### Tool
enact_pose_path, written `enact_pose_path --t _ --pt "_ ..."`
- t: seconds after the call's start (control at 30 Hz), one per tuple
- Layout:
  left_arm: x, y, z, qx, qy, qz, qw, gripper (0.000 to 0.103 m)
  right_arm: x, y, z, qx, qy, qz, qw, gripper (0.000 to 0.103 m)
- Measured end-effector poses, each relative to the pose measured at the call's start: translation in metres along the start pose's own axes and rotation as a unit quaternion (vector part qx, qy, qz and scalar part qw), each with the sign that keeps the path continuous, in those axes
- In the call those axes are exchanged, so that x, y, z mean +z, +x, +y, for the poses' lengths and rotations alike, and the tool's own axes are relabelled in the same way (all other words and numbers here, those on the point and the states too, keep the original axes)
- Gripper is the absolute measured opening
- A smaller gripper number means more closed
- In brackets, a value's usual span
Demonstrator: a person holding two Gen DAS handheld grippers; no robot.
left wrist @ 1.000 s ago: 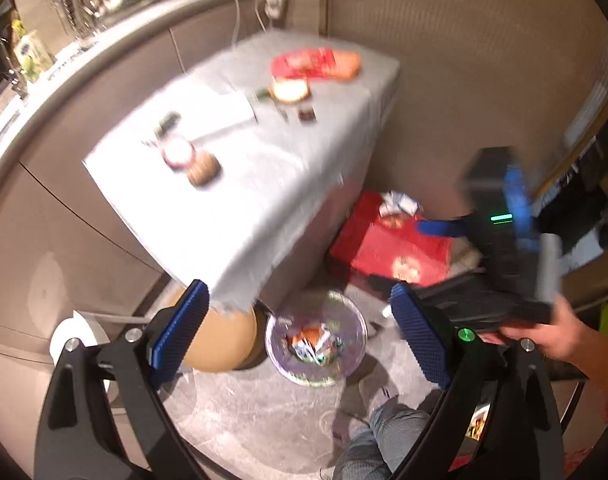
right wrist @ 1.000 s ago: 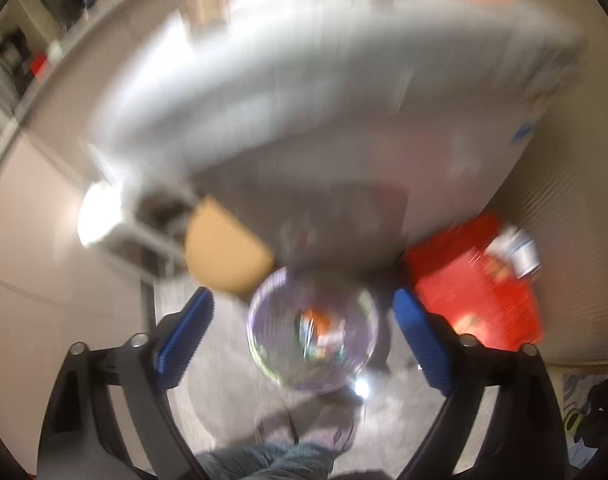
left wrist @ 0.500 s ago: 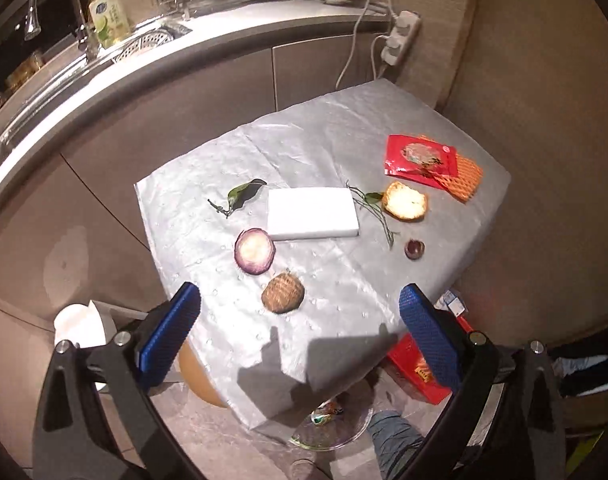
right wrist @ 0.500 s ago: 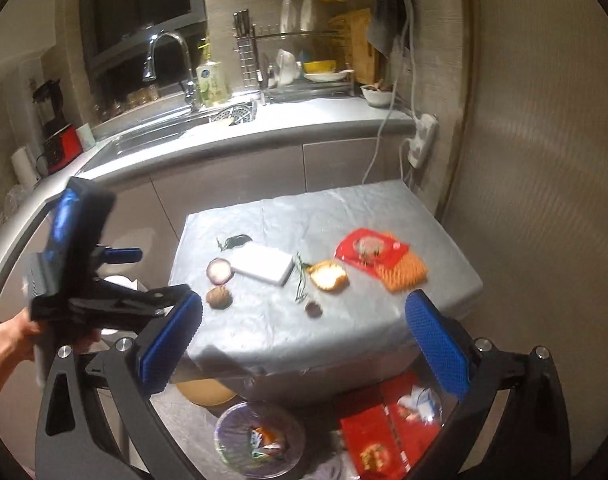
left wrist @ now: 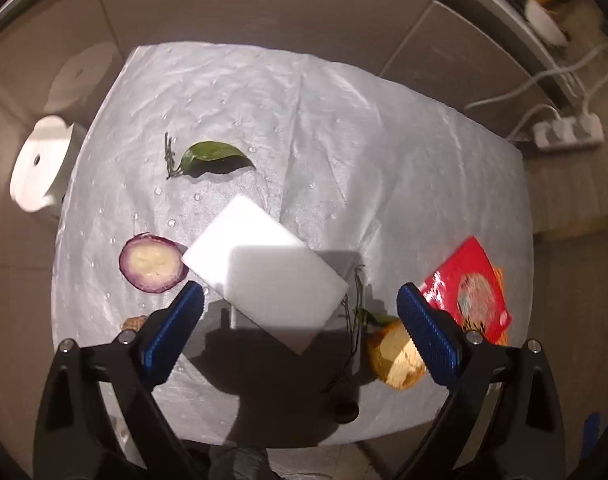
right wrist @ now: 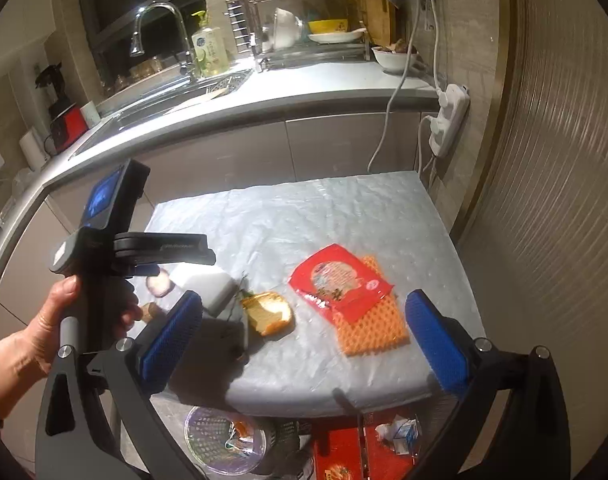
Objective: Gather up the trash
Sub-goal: 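Grasp the white sponge block with the left tool while the right tool grasps the red snack packet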
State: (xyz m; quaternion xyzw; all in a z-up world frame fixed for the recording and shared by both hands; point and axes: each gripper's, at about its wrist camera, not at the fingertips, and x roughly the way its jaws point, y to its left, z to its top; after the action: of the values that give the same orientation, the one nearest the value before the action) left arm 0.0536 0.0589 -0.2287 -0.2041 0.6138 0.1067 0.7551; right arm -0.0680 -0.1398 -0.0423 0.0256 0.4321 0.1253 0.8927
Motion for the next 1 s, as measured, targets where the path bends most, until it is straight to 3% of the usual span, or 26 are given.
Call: enact_pose_path --t 0.17,0.27,0.47,0.6,0.67,0.8,0.87,0.93,1.0 --pt "0.008 0.029 0.009 -0.001 -0.102 0.050 0.9936 0.085 0.011 0.019 -0.026 0.007 0.005 0.008 1.000 0.101" --pt "0.007 0.037 0.010 0.016 -0.130 0.056 0.9898 0.084 0.016 0.028 -0.037 0.011 0.011 0.012 1.000 0.101" --pt "0.000 0.041 0.003 0.049 -0.126 0.048 0.9897 0.084 0.024 0.043 -0.055 0.009 0.011 0.017 1.000 0.101" --pt "-0.007 0.038 0.003 0.066 -0.118 0.040 0.9901 0.072 0.026 0.052 -0.064 0.002 0.010 0.023 1.000 0.101" --pt "-0.002 0.036 0.003 0.065 -0.122 0.042 0.9895 0.067 0.025 0.056 -0.068 0.001 0.014 0.026 1.000 0.101" --pt "0.003 0.030 0.011 0.046 -0.126 0.062 0.9890 0.067 0.022 0.061 -0.073 0.003 0.023 0.027 0.999 0.101" --pt "0.013 0.032 0.020 0.023 -0.156 0.087 0.9837 0.077 0.020 0.062 -0.073 0.004 0.026 0.026 0.999 0.101" --pt "0.009 0.034 0.031 0.002 -0.207 0.108 0.9724 0.081 0.017 0.063 -0.074 0.006 0.032 0.024 0.999 0.101" --pt "0.004 0.038 0.038 0.004 -0.246 0.113 0.9628 0.082 0.014 0.064 -0.075 0.011 0.038 0.024 0.999 0.101"
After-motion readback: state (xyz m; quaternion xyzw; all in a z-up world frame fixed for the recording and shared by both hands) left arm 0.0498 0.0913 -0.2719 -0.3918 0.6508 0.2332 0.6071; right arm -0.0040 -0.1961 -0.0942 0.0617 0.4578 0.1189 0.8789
